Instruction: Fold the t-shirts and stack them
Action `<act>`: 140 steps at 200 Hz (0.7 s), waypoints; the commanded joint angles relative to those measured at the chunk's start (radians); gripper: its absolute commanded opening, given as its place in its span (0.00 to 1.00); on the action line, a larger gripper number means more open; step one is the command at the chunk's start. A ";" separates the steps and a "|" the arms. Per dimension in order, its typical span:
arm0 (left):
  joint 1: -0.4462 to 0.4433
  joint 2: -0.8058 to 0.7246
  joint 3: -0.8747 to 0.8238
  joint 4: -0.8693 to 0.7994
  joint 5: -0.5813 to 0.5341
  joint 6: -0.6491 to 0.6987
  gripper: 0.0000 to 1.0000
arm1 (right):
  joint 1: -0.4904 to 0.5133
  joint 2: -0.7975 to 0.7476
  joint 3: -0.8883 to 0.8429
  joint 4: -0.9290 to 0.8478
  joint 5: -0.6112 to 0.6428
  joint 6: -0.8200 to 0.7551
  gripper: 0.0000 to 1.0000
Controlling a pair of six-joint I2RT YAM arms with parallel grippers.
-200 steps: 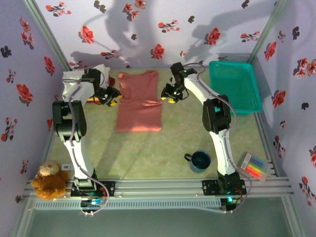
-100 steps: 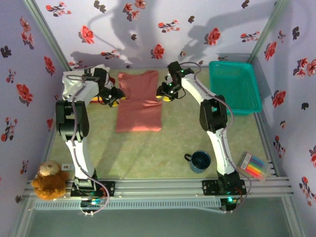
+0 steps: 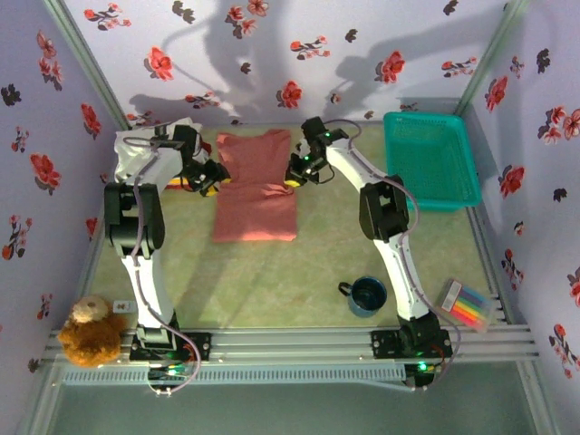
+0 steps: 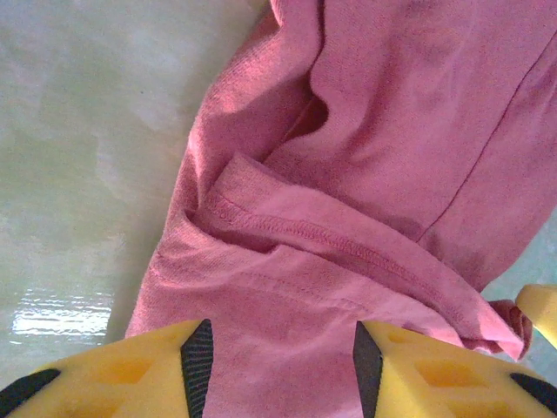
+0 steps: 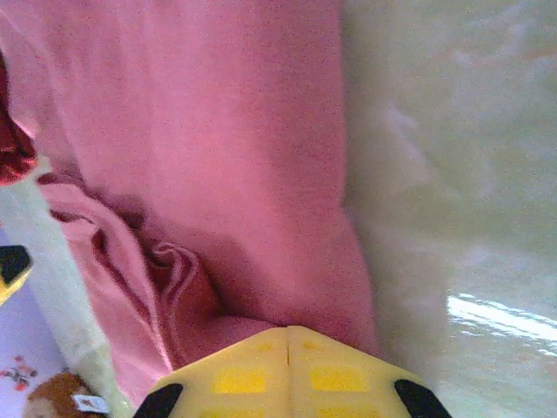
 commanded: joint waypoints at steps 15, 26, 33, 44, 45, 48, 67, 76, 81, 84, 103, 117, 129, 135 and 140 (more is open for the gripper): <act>0.002 -0.011 0.002 -0.023 -0.006 0.026 0.49 | 0.015 -0.039 0.014 0.072 -0.068 0.047 0.00; 0.003 -0.014 -0.002 -0.023 -0.003 0.026 0.49 | 0.014 -0.046 0.001 0.110 -0.087 0.072 0.00; 0.003 -0.017 -0.005 -0.023 -0.003 0.026 0.49 | 0.014 -0.045 -0.004 0.132 -0.103 0.088 0.00; 0.003 -0.022 -0.010 -0.022 -0.002 0.026 0.49 | 0.014 -0.042 -0.008 0.168 -0.116 0.106 0.00; 0.003 -0.023 -0.010 -0.022 -0.002 0.027 0.49 | 0.014 -0.042 -0.009 0.171 -0.116 0.107 0.00; 0.004 -0.024 -0.013 -0.022 -0.002 0.026 0.49 | 0.014 -0.041 -0.009 0.178 -0.116 0.111 0.00; 0.004 -0.031 -0.025 -0.019 -0.001 0.026 0.49 | 0.006 -0.015 -0.017 0.218 -0.126 0.144 0.00; 0.004 -0.034 -0.031 -0.017 0.000 0.026 0.49 | 0.003 -0.001 -0.023 0.234 -0.131 0.156 0.00; 0.004 -0.036 -0.034 -0.017 0.000 0.026 0.49 | 0.003 0.004 -0.028 0.239 -0.127 0.158 0.00; 0.003 -0.036 -0.036 -0.016 0.001 0.026 0.49 | 0.003 0.006 -0.031 0.242 -0.122 0.159 0.00; 0.003 -0.039 -0.044 -0.015 0.004 0.026 0.49 | -0.007 0.024 -0.063 0.283 -0.111 0.182 0.00; 0.003 -0.041 -0.047 -0.015 0.006 0.027 0.49 | -0.017 0.037 -0.080 0.290 -0.097 0.197 0.00; 0.003 -0.044 -0.052 -0.016 0.005 0.028 0.49 | -0.019 0.037 -0.097 0.285 -0.065 0.201 0.00; 0.003 -0.045 -0.053 -0.016 0.005 0.028 0.49 | -0.021 0.040 -0.102 0.277 -0.047 0.203 0.00; 0.003 -0.045 -0.054 -0.016 0.005 0.028 0.49 | -0.023 0.040 -0.110 0.277 -0.038 0.207 0.00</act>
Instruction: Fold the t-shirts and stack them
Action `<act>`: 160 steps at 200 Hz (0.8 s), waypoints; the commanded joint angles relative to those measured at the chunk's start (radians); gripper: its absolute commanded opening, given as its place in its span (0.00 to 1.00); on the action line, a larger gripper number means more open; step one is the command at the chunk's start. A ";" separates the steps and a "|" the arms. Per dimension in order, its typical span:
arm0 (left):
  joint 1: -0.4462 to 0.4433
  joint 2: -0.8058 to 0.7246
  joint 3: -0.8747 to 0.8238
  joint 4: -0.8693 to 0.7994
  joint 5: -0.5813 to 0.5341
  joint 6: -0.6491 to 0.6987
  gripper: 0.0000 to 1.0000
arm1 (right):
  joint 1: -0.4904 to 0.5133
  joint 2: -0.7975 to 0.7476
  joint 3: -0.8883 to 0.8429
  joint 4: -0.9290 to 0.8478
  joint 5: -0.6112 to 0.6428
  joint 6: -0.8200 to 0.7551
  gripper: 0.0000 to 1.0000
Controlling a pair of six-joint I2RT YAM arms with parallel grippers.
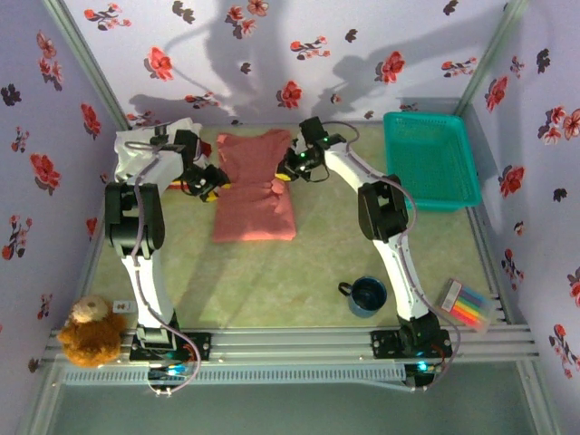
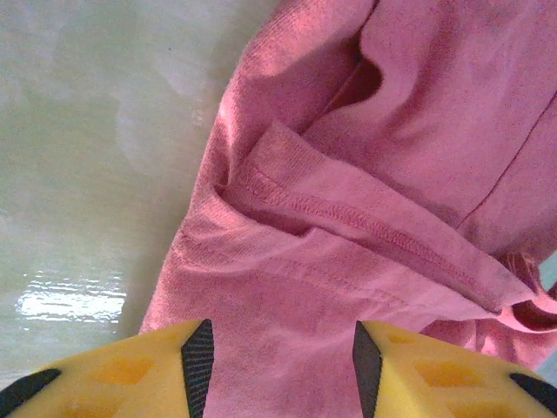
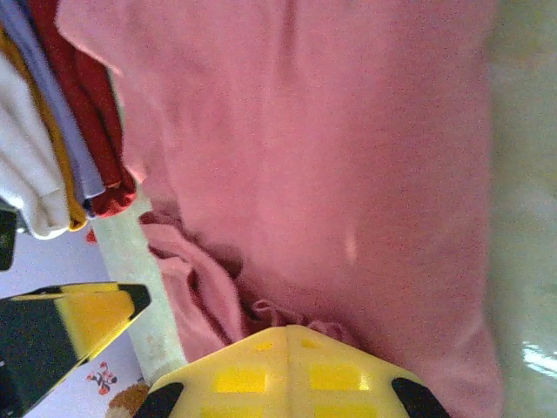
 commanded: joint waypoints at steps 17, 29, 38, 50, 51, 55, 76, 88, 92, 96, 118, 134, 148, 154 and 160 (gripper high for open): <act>0.003 -0.046 -0.019 -0.013 0.005 0.027 0.49 | -0.023 0.060 -0.043 0.020 0.041 0.062 0.00; 0.003 -0.046 -0.023 -0.013 0.006 0.027 0.49 | -0.029 0.082 -0.039 0.006 0.038 0.068 0.01; 0.004 -0.049 -0.027 -0.013 0.006 0.029 0.49 | -0.029 0.086 -0.043 0.005 0.039 0.067 0.02; 0.003 -0.054 -0.036 -0.013 0.005 0.032 0.49 | -0.029 0.086 -0.041 0.005 0.033 0.064 0.08; 0.003 -0.055 -0.037 -0.013 0.004 0.032 0.49 | -0.029 0.086 -0.038 0.005 0.033 0.064 0.09; 0.003 -0.057 -0.040 -0.013 0.005 0.032 0.49 | -0.029 0.085 -0.032 -0.001 0.031 0.060 0.12; 0.003 -0.075 -0.060 -0.011 0.004 0.036 0.50 | -0.029 0.058 -0.002 -0.060 0.059 0.016 0.25; 0.003 -0.090 -0.074 -0.010 0.003 0.038 0.50 | -0.032 0.029 -0.005 -0.091 0.085 -0.006 0.35; 0.003 -0.094 -0.077 -0.011 0.003 0.039 0.50 | -0.032 0.018 -0.005 -0.103 0.091 -0.015 0.37; 0.004 -0.101 -0.082 -0.011 0.004 0.040 0.51 | -0.032 0.005 -0.006 -0.118 0.101 -0.025 0.38; 0.004 -0.137 -0.106 -0.024 -0.002 0.053 0.52 | -0.033 -0.072 -0.052 -0.176 0.147 -0.082 0.46; 0.005 -0.174 -0.133 -0.031 -0.012 0.058 0.52 | -0.032 -0.137 -0.125 -0.184 0.155 -0.109 0.50; 0.007 -0.206 -0.160 -0.036 -0.028 0.064 0.53 | -0.032 -0.197 -0.213 -0.163 0.144 -0.114 0.58; 0.008 -0.217 -0.170 -0.044 -0.032 0.070 0.53 | -0.031 -0.224 -0.254 -0.152 0.140 -0.114 0.59; 0.008 -0.228 -0.182 -0.050 -0.039 0.076 0.54 | -0.029 -0.251 -0.298 -0.139 0.135 -0.114 0.61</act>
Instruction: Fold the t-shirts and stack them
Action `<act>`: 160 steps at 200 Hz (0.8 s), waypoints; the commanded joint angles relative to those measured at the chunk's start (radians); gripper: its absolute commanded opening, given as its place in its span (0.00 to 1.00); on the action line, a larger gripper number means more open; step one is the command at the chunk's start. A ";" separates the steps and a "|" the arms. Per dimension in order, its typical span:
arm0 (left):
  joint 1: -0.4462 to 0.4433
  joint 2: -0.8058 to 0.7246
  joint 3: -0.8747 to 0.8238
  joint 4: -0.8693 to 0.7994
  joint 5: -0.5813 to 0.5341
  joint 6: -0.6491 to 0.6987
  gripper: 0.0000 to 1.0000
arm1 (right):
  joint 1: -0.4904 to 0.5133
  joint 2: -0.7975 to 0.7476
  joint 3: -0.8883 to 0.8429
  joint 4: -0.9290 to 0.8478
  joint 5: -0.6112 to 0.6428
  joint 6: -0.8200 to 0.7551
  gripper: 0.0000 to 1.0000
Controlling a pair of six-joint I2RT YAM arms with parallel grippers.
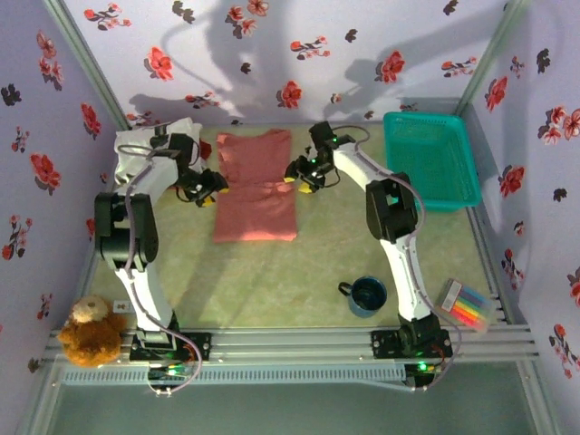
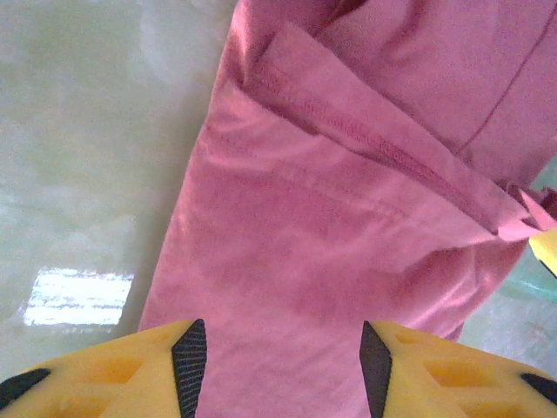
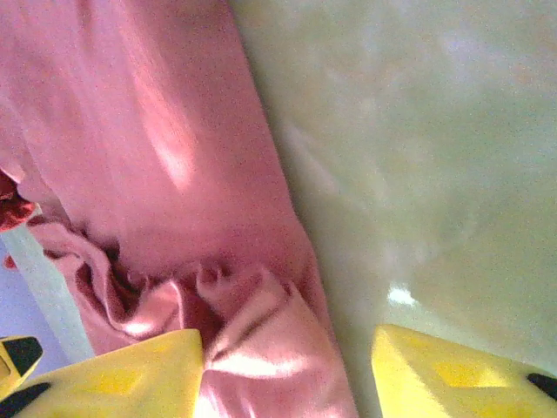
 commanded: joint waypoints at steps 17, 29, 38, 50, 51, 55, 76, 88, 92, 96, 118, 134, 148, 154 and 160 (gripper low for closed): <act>0.008 -0.099 -0.084 -0.065 -0.048 0.056 0.54 | 0.015 -0.204 -0.249 0.007 0.032 -0.045 0.62; 0.008 -0.126 -0.125 -0.060 -0.053 0.053 0.54 | 0.032 -0.252 -0.327 0.027 0.034 -0.043 0.62; 0.008 -0.148 -0.160 -0.053 -0.053 0.050 0.54 | 0.049 -0.282 -0.379 0.038 0.038 -0.042 0.63; 0.008 -0.167 -0.202 -0.044 -0.047 0.047 0.54 | 0.072 -0.320 -0.451 0.063 0.044 -0.029 0.62; 0.008 -0.169 -0.206 -0.043 -0.047 0.047 0.54 | 0.074 -0.323 -0.458 0.066 0.044 -0.027 0.62; 0.008 -0.176 -0.220 -0.040 -0.045 0.046 0.53 | 0.082 -0.335 -0.484 0.080 0.045 -0.022 0.62; 0.006 -0.205 -0.293 -0.024 -0.044 0.032 0.51 | 0.124 -0.374 -0.577 0.132 0.041 0.003 0.60; 0.005 -0.214 -0.328 -0.014 -0.044 0.026 0.50 | 0.147 -0.381 -0.616 0.166 0.035 0.017 0.60; 0.003 -0.218 -0.338 -0.012 -0.043 0.024 0.50 | 0.151 -0.382 -0.623 0.174 0.034 0.023 0.60; 0.003 -0.221 -0.347 -0.008 -0.045 0.023 0.50 | 0.157 -0.383 -0.631 0.183 0.036 0.029 0.59; -0.001 -0.223 -0.385 0.019 -0.044 0.013 0.50 | 0.176 -0.374 -0.654 0.217 0.042 0.044 0.56; -0.003 -0.216 -0.387 0.022 -0.044 0.013 0.50 | 0.185 -0.362 -0.655 0.214 0.073 0.037 0.55; -0.005 -0.205 -0.388 0.022 -0.042 0.018 0.50 | 0.187 -0.353 -0.668 0.233 0.076 0.044 0.52; -0.005 -0.198 -0.392 0.023 -0.041 0.019 0.50 | 0.188 -0.351 -0.675 0.245 0.074 0.048 0.51; -0.005 -0.192 -0.397 0.026 -0.038 0.021 0.49 | 0.189 -0.350 -0.683 0.254 0.074 0.052 0.49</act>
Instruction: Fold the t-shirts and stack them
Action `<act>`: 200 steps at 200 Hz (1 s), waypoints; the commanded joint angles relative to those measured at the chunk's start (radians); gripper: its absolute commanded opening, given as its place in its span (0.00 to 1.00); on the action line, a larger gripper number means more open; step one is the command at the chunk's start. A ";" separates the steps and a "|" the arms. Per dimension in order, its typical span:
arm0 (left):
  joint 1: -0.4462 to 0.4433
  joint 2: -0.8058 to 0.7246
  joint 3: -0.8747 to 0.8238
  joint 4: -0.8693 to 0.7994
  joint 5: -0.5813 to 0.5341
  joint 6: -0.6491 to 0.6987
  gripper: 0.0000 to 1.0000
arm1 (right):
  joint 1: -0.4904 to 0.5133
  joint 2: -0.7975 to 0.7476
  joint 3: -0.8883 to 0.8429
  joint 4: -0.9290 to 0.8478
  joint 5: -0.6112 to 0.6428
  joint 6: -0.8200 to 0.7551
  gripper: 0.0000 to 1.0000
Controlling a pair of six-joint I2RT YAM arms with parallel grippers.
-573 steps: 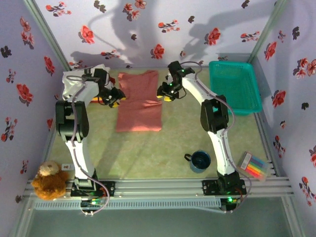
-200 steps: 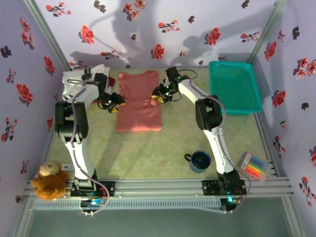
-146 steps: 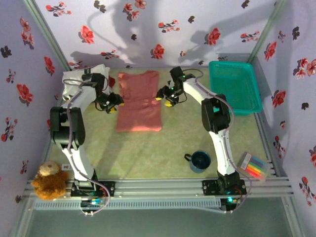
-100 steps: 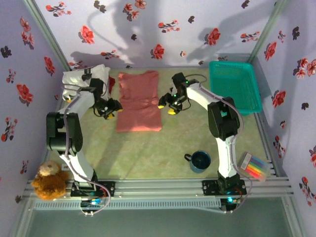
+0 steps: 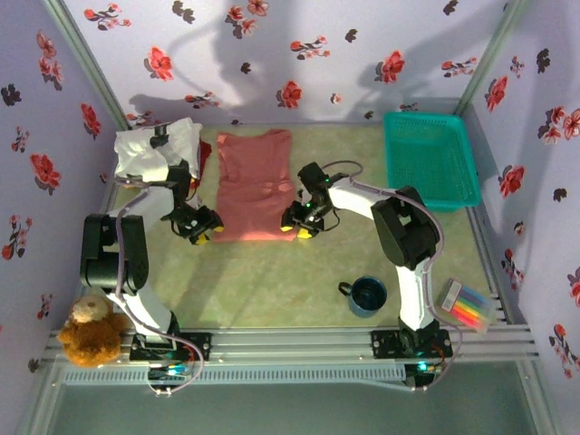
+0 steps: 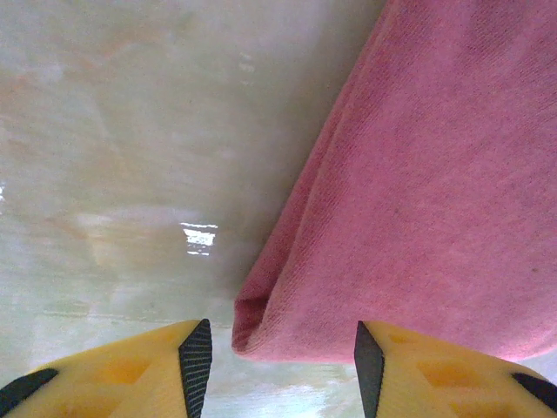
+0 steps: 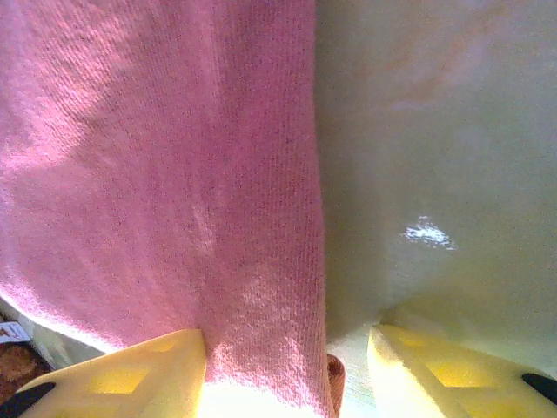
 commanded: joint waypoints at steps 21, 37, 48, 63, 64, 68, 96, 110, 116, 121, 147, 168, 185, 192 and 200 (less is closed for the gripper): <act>-0.011 0.011 -0.049 0.039 0.009 -0.005 0.50 | 0.014 0.006 -0.042 0.082 0.010 0.034 0.40; -0.014 0.016 -0.073 0.064 0.009 -0.015 0.49 | 0.014 0.004 -0.043 0.092 0.003 0.039 0.31; -0.018 0.019 -0.083 0.086 0.015 -0.025 0.48 | 0.014 0.004 -0.039 0.092 -0.002 0.039 0.27; -0.023 0.027 -0.089 0.124 0.031 -0.043 0.43 | 0.014 0.004 -0.035 0.094 -0.013 0.037 0.22; -0.023 0.028 -0.089 0.127 0.033 -0.045 0.43 | 0.014 0.004 -0.035 0.094 -0.012 0.037 0.21; -0.025 0.030 -0.089 0.139 0.039 -0.052 0.41 | 0.014 0.006 -0.035 0.094 -0.016 0.037 0.20; -0.043 0.026 -0.097 0.252 0.103 -0.146 0.14 | 0.013 -0.003 -0.032 0.079 -0.020 0.025 0.06; -0.055 0.004 -0.104 0.248 0.090 -0.161 0.03 | 0.010 -0.010 -0.030 0.046 -0.017 0.012 0.00; -0.057 -0.007 -0.112 0.235 0.081 -0.160 0.00 | 0.011 -0.015 -0.030 0.028 -0.013 0.003 0.00; -0.058 -0.017 -0.120 0.224 0.072 -0.155 0.00 | 0.011 -0.019 -0.034 0.014 -0.012 -0.004 0.00; -0.062 -0.080 -0.196 0.177 0.052 -0.141 0.00 | 0.014 -0.071 -0.114 -0.003 -0.021 -0.016 0.00; -0.094 -0.159 -0.276 0.167 0.043 -0.169 0.00 | 0.022 -0.131 -0.199 -0.007 -0.022 -0.019 0.00; -0.136 -0.227 -0.338 0.161 0.023 -0.202 0.00 | 0.039 -0.185 -0.274 -0.007 -0.021 -0.014 0.00; -0.160 -0.254 -0.359 0.157 0.011 -0.218 0.00 | 0.048 -0.205 -0.301 -0.010 -0.021 -0.010 0.00; -0.187 -0.286 -0.382 0.154 0.005 -0.239 0.00 | 0.060 -0.227 -0.331 -0.013 -0.024 -0.007 0.00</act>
